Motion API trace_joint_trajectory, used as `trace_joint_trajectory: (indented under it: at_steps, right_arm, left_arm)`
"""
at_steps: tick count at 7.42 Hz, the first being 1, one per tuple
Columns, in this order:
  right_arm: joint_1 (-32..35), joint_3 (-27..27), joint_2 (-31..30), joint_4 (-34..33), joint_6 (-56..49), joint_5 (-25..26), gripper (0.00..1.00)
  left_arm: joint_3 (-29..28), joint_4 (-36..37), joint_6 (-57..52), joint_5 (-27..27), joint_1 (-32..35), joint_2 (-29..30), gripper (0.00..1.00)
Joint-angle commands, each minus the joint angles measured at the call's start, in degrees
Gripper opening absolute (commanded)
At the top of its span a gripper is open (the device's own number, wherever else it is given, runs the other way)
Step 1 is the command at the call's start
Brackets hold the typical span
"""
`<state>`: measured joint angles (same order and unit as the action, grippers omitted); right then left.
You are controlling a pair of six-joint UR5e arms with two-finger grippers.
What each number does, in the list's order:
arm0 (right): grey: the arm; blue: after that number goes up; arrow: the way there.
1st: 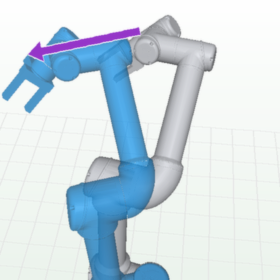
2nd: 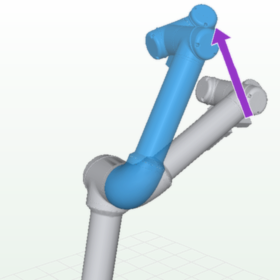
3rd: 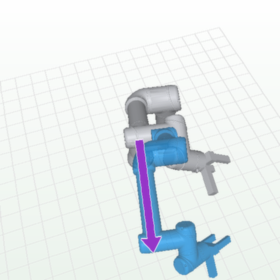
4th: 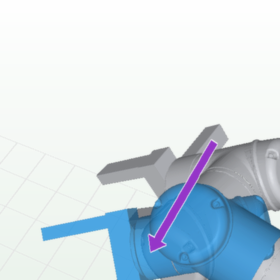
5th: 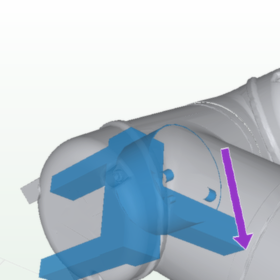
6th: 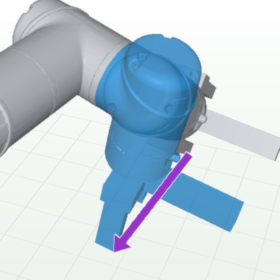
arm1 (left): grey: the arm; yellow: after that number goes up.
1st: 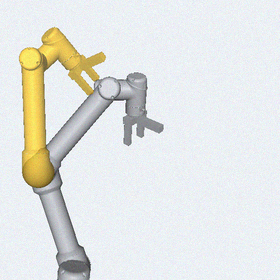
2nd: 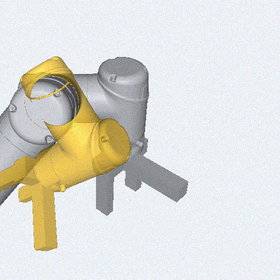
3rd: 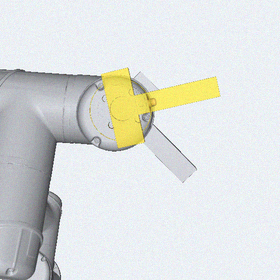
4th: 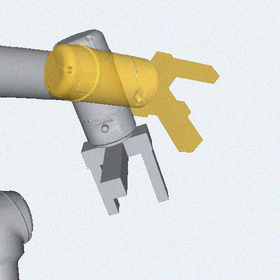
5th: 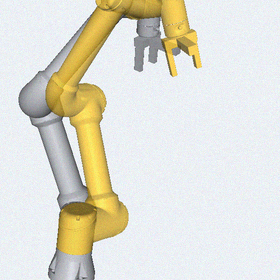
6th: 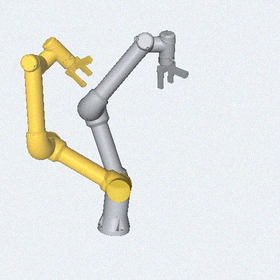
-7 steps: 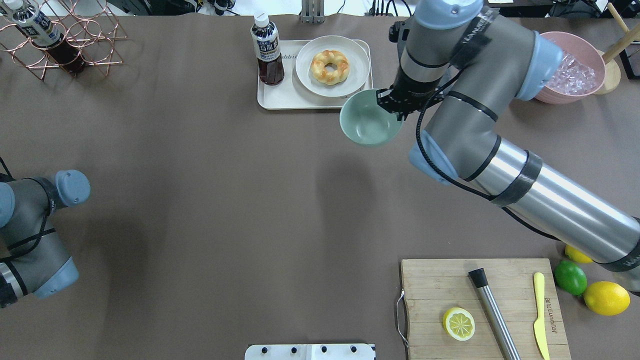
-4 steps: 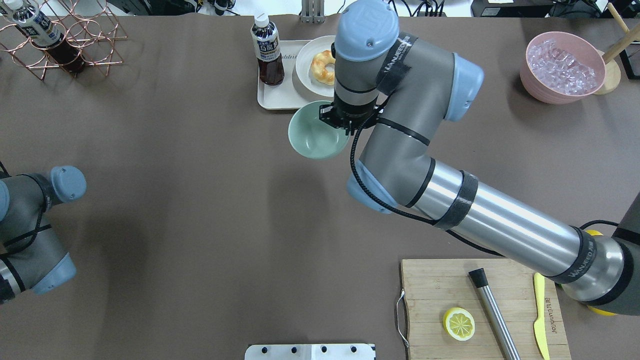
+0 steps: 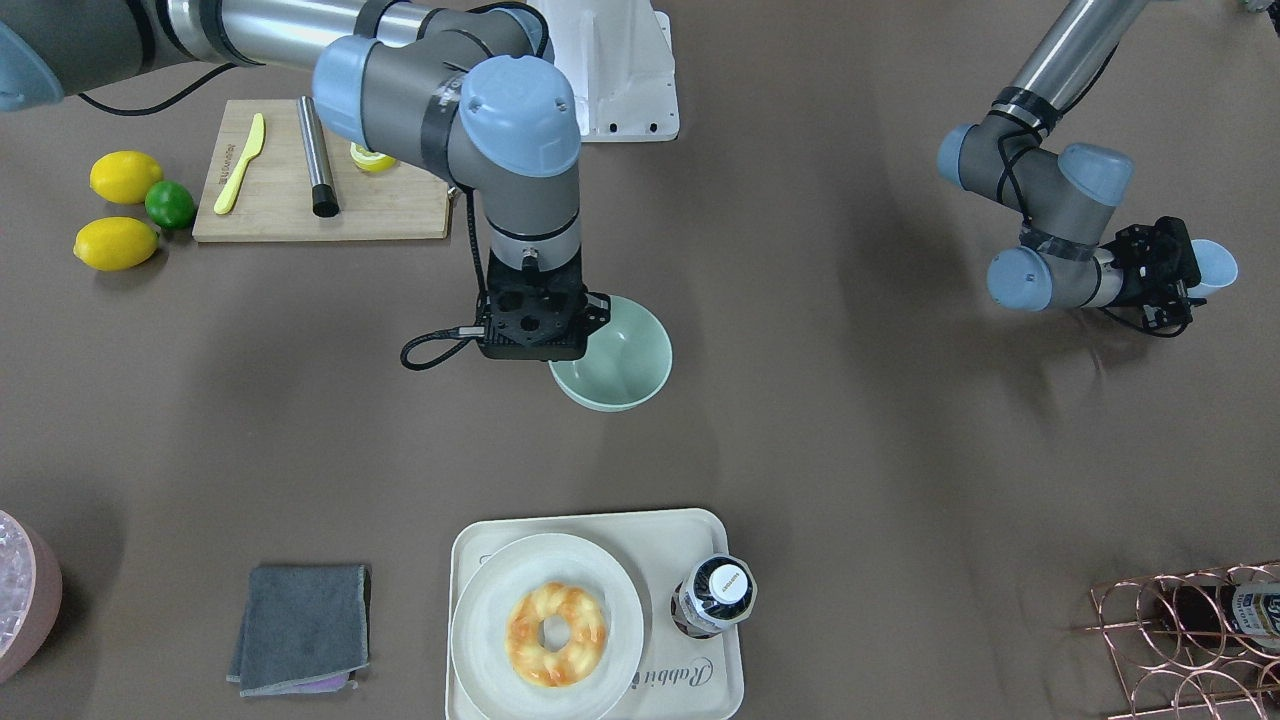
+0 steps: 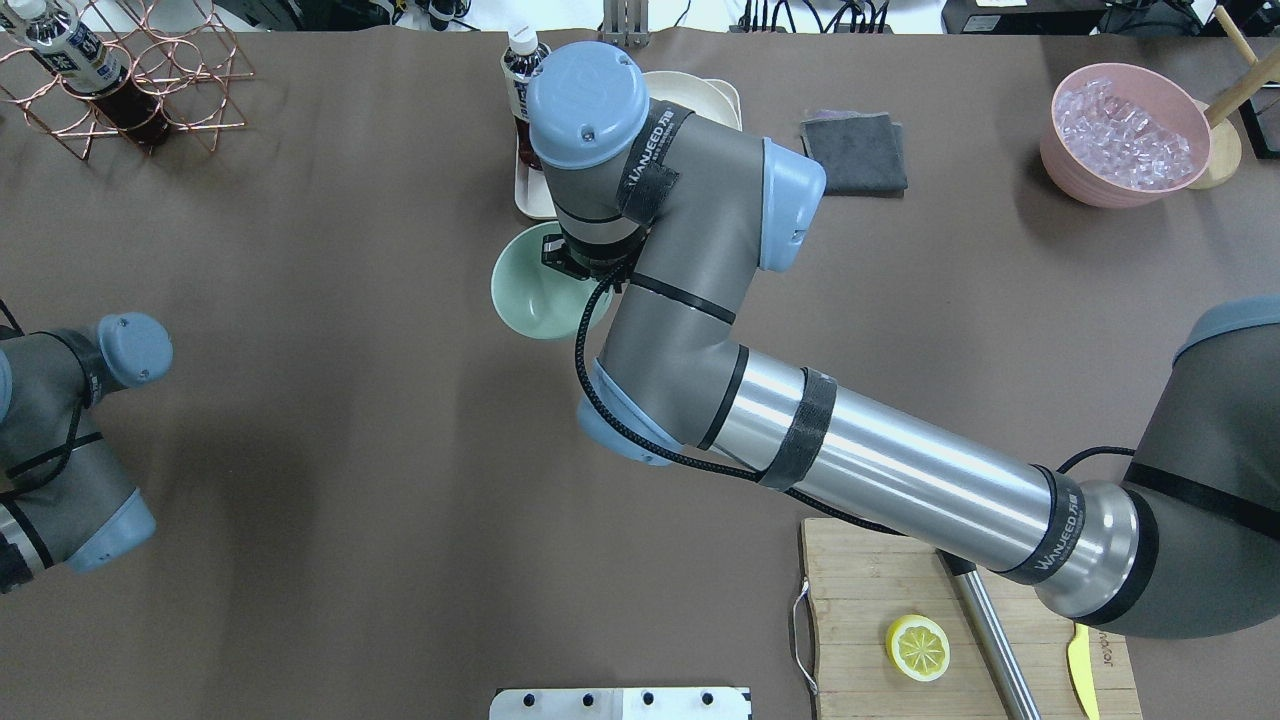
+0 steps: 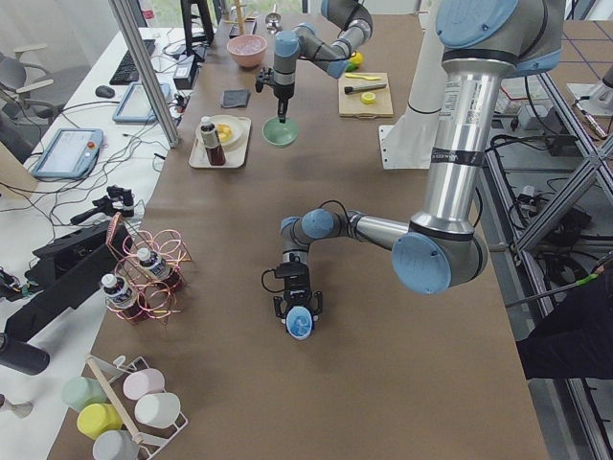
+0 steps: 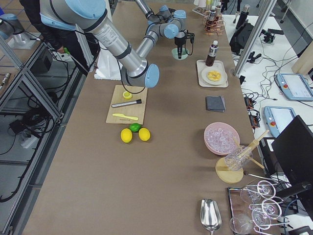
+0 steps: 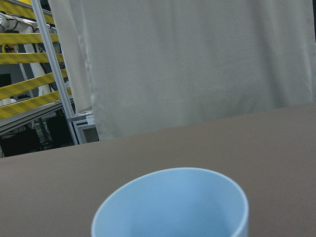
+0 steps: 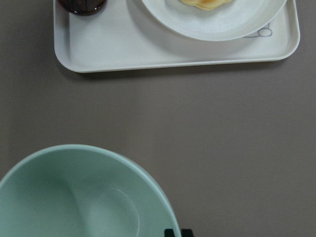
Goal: Pour ice into bowl
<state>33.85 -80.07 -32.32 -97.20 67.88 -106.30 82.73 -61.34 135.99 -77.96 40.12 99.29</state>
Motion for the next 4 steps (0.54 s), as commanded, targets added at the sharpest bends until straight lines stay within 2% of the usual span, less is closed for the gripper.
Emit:
trace_joint_trajectory:
  at_steps: [1,4]
  right_arm:
    - [-3.51,4.55,2.87,3.57,2.67,2.83,0.0]
    - [-6.07,7.63,2.88,8.24,3.74,4.6,0.0]
  left_arm:
    - [4.61,0.08,-4.65,0.01,2.67,2.3,0.67]
    - [11.9,0.17,-7.05,0.09,3.83,3.27,0.67]
